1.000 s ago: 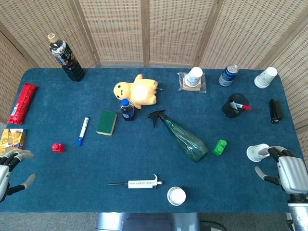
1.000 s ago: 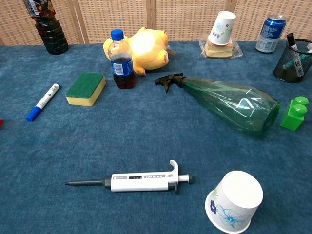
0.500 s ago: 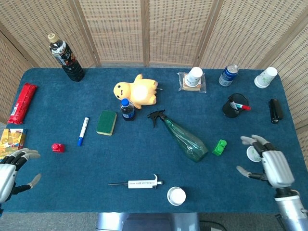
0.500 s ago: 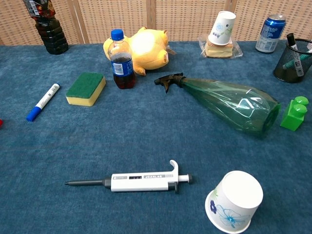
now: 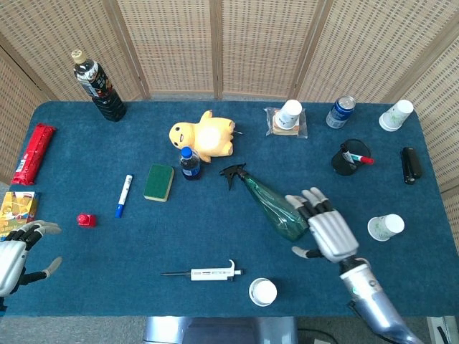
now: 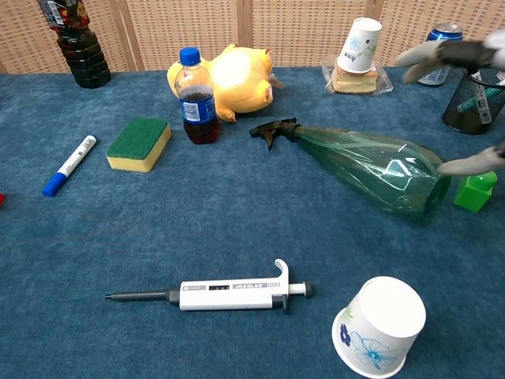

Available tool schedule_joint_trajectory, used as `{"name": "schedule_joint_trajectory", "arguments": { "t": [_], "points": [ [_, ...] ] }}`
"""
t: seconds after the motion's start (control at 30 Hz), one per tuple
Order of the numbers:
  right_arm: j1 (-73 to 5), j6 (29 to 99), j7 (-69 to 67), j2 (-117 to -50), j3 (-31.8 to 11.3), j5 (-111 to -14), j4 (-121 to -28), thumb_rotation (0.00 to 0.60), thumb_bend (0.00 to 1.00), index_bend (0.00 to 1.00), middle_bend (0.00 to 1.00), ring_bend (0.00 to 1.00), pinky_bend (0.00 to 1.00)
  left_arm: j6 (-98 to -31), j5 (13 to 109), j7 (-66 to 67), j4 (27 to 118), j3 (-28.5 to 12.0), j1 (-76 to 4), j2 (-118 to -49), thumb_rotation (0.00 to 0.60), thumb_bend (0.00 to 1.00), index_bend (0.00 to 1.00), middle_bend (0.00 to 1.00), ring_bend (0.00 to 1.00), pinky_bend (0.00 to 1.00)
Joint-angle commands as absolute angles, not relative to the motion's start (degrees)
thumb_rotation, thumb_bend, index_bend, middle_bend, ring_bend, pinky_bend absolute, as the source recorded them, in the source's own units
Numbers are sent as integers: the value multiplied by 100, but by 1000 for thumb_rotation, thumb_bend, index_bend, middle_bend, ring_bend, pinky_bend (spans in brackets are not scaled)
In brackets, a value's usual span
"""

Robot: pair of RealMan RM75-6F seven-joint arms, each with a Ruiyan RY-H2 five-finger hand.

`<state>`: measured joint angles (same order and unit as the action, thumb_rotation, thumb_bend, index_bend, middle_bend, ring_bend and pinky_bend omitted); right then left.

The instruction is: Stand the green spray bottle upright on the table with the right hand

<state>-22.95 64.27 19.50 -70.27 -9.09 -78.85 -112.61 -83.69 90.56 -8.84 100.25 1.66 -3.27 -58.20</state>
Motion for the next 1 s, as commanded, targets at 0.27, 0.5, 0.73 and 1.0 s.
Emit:
{"name": "schedule_joint_trajectory", "arguments": {
  "t": [0.27,0.5,0.73,1.0],
  "points": [
    [-3216,6387,4089,-8555,-1127,-6615,-10528,600,108,0,0,0,0,-8325,9007,-1018,9880,166,-354,-5889,600,329,311,318,233,214],
    [-3372,6696,4247,-8892,-1118,-6881,-9570,600,107,0,0,0,0,-8375,8992,-1022,9880,182,-318,-5866,600,328,311,317,233,213],
    [-3462,6728,3967,-8874,-1013,-7294,-8612,600,106,0,0,0,0,-8386,9013,-975,9922,193,-318,-5867,600,328,311,317,233,213],
    [-3511,6628,3522,-8799,-991,-7437,-7850,600,108,0,0,0,0,-8391,9012,-903,9996,181,-331,-5846,600,328,311,317,233,210]
  ]
}}
